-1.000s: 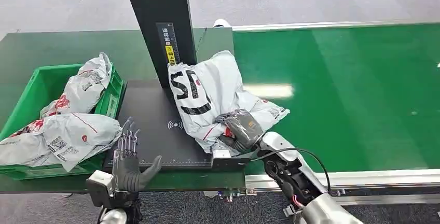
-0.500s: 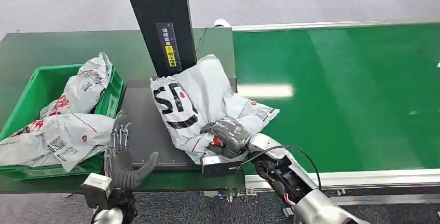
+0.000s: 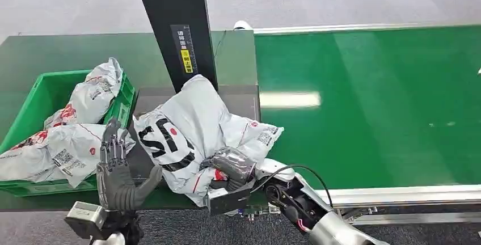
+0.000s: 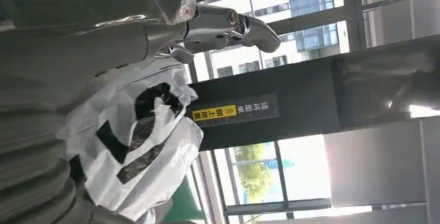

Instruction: Moved the parcel from conveyor to table for the left to box.

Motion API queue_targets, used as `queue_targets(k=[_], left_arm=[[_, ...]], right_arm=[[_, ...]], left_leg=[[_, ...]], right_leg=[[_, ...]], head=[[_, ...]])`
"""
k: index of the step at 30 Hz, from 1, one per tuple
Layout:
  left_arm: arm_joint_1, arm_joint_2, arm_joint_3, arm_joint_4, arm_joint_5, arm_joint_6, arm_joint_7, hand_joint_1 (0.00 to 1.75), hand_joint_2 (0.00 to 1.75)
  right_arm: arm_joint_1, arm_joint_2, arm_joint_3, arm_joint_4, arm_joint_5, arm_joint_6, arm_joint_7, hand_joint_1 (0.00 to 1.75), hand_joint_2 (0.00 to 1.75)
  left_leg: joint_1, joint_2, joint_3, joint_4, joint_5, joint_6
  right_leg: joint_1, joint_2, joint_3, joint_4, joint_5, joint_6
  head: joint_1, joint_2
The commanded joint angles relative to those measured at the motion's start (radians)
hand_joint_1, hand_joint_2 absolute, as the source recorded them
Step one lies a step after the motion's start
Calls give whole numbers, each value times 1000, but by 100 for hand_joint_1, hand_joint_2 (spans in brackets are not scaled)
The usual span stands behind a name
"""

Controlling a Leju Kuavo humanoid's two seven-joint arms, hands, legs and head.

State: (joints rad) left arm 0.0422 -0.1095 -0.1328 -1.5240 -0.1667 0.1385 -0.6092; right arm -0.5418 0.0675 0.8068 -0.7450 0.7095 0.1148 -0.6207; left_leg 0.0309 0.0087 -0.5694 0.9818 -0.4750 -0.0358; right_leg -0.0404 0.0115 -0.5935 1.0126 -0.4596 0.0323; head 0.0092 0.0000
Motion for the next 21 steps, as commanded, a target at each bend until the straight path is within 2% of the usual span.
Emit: queue_targets(k=[1,4,6,12,19,21], left_arm=[[32,-3,2,-43,-1,-2,3,0,175],[63,-6,3,-69,-7,-7,8,0,175],[73,-9,1,-65,-9,-7,8,0,175],[51,-4,-41,-27,-30,-32,9,0,175],[11,3,-78,31,-49,-57,14,0,175],[-16,10,-110,67,-75,-75,24,0,175]], right_arm=[[-45,-9,68,83,3,-37,21,0,175],[-22,-18,8,34,-33,-158,21,0,175],[2,-30,-42,-30,-80,-189,11,0,175],[85,-57,-156,-198,-204,-234,-16,0,175],[166,-78,-217,-307,-279,-276,-74,0,175],[206,-101,-217,-424,-360,-338,-77,0,175]], left_leg=[[0,0,1,0,0,2],[0,0,2,-1,0,3],[0,-1,2,-1,0,3],[0,-4,2,-1,0,3],[-1,-4,1,-1,1,2],[-1,-3,0,-1,1,2]], right_leg=[[1,-1,1,-1,0,-2],[1,-1,2,-1,0,-3],[1,-1,2,-1,0,-3],[1,-4,3,-2,-1,-4],[0,-4,1,-1,-1,-2],[0,-4,1,-1,0,-2]], head=[[0,0],[0,0],[0,0],[0,0],[0,0],[0,0]])
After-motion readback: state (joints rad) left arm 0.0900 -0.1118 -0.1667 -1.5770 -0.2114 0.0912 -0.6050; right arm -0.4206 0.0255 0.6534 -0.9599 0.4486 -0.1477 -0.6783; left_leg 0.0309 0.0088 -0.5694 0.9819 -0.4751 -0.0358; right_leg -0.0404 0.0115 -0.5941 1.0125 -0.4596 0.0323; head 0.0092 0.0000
